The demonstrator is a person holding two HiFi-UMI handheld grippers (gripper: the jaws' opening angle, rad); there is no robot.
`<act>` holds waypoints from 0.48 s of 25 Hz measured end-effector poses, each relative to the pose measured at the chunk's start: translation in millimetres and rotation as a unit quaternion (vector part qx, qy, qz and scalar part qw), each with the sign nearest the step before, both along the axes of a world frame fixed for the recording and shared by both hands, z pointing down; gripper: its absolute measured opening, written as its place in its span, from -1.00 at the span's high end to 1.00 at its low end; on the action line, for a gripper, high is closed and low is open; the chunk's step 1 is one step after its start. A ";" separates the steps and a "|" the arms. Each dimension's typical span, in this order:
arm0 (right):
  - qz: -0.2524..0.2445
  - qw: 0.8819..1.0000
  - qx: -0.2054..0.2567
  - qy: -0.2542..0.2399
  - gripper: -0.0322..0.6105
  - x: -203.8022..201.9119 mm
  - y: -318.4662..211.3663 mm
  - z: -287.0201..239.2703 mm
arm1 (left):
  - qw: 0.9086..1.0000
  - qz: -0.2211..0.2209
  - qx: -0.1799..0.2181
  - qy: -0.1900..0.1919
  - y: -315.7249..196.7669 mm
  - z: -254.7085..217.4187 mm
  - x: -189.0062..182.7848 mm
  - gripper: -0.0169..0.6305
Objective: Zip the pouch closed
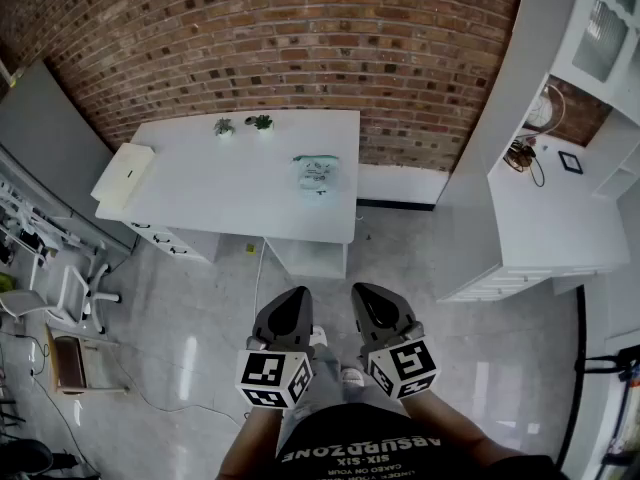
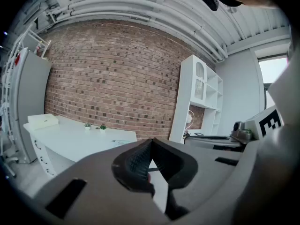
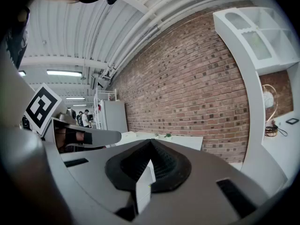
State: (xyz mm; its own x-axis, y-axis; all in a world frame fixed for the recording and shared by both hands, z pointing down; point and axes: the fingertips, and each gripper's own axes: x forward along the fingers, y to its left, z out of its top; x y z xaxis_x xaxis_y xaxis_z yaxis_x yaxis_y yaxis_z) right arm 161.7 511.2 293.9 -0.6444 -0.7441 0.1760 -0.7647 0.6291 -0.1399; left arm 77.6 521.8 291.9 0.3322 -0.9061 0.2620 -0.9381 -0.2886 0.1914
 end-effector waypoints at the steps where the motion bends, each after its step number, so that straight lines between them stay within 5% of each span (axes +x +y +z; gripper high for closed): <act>1: 0.001 1.000 0.000 0.001 0.90 -3.0 -5.3 1.9 | 1.000 0.003 -0.001 -0.001 -5.5 2.0 -1.5 0.93; 12: 0.008 1.000 0.002 -0.010 0.90 -45.5 -72.3 10.3 | 1.000 0.024 0.000 0.002 -72.4 9.7 -39.5 0.93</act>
State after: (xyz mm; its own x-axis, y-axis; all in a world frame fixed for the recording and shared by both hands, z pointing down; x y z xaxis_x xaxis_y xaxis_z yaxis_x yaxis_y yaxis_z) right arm 116.2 439.0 304.2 -0.6359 -0.7549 0.1605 -0.7716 0.6175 -0.1526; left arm 38.1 449.4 301.6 0.3770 -0.8886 0.2613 -0.9222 -0.3339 0.1950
